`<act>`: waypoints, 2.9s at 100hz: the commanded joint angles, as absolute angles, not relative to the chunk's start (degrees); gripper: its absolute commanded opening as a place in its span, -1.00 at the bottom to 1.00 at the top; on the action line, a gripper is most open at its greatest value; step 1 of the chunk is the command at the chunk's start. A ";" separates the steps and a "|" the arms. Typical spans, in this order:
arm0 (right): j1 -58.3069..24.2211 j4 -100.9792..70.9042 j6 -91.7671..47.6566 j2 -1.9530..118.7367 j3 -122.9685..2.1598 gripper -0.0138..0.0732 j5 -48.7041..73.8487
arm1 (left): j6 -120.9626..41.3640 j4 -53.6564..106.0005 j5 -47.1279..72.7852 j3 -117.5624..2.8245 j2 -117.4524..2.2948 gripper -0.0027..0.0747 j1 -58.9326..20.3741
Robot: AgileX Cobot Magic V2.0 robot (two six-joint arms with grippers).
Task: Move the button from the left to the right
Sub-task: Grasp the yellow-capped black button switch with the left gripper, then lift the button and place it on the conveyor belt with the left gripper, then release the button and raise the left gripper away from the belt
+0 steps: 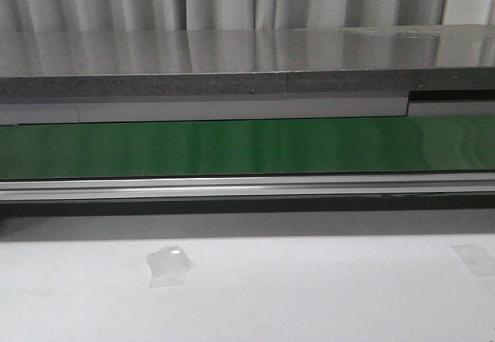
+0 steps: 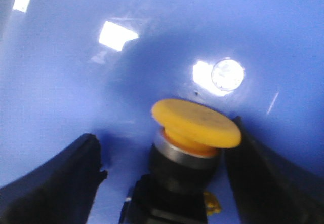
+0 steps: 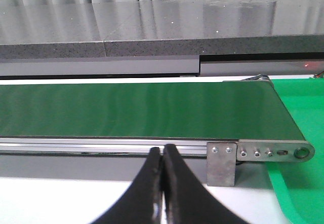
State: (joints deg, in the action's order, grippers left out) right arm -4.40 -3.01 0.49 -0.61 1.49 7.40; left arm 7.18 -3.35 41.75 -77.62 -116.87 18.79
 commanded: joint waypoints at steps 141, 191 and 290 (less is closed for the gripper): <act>-4.45 -2.41 0.55 -1.71 0.68 -0.83 2.65 | -1.54 -1.22 47.11 -79.11 -97.27 -0.98 5.86; -4.45 -2.41 0.55 -1.71 0.68 -0.83 2.65 | -4.80 2.92 50.00 -79.11 -100.05 -0.47 5.32; -4.45 -2.41 0.55 -1.71 0.68 -0.83 2.65 | -14.65 14.98 45.30 -76.98 -80.98 0.50 5.32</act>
